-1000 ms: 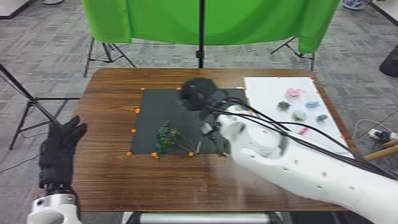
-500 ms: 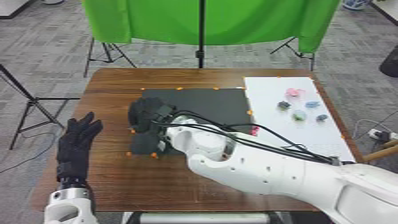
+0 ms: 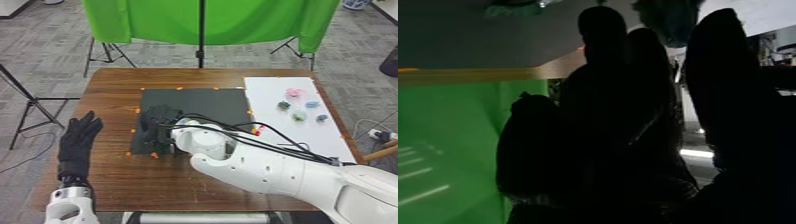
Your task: Arrange flowers
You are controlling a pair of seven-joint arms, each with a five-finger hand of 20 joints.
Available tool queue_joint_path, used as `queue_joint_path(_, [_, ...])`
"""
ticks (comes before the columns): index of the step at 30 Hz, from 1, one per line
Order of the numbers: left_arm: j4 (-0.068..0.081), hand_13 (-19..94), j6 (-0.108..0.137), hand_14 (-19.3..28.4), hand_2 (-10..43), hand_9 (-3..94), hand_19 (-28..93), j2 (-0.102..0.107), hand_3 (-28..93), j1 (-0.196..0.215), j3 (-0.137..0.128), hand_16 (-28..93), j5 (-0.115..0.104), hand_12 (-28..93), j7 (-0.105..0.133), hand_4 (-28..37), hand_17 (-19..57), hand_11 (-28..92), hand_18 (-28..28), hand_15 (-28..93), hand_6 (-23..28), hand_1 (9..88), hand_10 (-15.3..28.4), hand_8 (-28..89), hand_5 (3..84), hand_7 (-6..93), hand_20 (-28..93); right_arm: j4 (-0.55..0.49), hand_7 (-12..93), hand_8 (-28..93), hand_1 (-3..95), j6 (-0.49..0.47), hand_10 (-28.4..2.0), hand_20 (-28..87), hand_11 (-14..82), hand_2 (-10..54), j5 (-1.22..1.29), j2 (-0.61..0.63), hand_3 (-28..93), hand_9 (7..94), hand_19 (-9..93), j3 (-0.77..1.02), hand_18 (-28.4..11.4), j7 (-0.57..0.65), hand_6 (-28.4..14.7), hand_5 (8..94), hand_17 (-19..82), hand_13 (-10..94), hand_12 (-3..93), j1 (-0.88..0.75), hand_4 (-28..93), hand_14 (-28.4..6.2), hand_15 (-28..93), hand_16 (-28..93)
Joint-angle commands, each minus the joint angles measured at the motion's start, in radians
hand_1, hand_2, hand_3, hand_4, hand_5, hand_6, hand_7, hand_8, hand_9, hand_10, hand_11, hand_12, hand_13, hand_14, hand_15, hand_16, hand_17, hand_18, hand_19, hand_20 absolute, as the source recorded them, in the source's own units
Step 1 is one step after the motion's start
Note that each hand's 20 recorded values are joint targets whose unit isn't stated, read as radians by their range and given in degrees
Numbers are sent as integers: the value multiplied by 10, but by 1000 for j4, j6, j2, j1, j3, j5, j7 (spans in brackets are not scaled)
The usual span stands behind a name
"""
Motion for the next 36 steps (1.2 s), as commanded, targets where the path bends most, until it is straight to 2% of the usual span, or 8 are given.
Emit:
queue_joint_path(1, [4,314,-13,151,121,412,44,-18,587,19,0,-14,5,56,-3,-283,57,158,101,142,89,190,150,-60,438,37,175,-43,144,-84,448,-32,-125,534,225,-95,-11,42,565,729,932,55,-96,11,42,557,663,925,254,16,-178,-16,545,353])
queue_joint_path(6, [6,323,-21,156,120,436,46,-23,575,19,-6,-11,15,66,-15,-283,57,168,102,155,80,198,150,-61,443,54,174,-206,130,-80,397,59,-133,511,217,-95,11,167,594,716,932,195,-96,57,30,530,654,920,252,-45,-168,-22,532,346])
queue_joint_path(11, [-5,336,-18,159,118,458,48,-26,572,43,-19,-11,16,86,-20,-283,58,170,103,166,69,200,147,-67,456,77,173,-430,127,-78,383,148,-143,508,209,-95,-4,405,630,715,932,462,-112,140,3,562,627,902,249,-251,-165,-37,526,351])
queue_joint_path(15, [-13,336,-13,159,101,466,48,-28,600,57,-25,-12,19,95,-28,-283,58,173,103,167,67,204,145,-67,463,84,172,-507,128,-74,389,107,-153,522,207,-95,-22,537,629,717,932,748,-122,216,-4,604,613,885,248,-504,-160,-47,538,353])
queue_joint_path(17, [-18,336,-10,160,97,468,47,-30,605,68,-30,-13,21,96,-26,-283,58,174,103,168,67,206,145,-68,464,85,172,-497,125,-73,389,78,-156,524,205,-95,-17,563,627,716,932,860,-123,254,-5,612,611,881,248,-607,-155,-48,541,352])
queue_joint_path(20, [-20,336,-8,161,92,468,48,-32,608,73,-31,-12,18,98,-26,-283,57,174,103,170,66,210,145,-68,465,86,172,-472,118,-74,392,-60,-166,529,195,-95,16,575,616,700,932,983,-126,330,1,611,607,877,246,-705,-149,-49,547,350])
queue_joint_path(28, [-18,335,-25,162,91,469,50,-31,603,57,-29,-12,31,101,-39,-283,56,175,104,171,60,214,144,-66,466,93,171,-342,106,-73,384,-42,-171,537,184,-95,-55,575,606,672,932,1045,-128,389,6,590,603,867,251,-806,-136,-53,556,344])
queue_joint_path(36, [-19,336,-31,163,90,471,50,-37,608,65,-26,-12,35,103,-47,-283,56,176,104,173,59,212,145,-66,466,94,171,-299,106,-76,363,31,-171,537,199,-95,-16,558,603,684,932,1031,-123,372,3,576,612,878,254,-834,-150,-47,559,336])
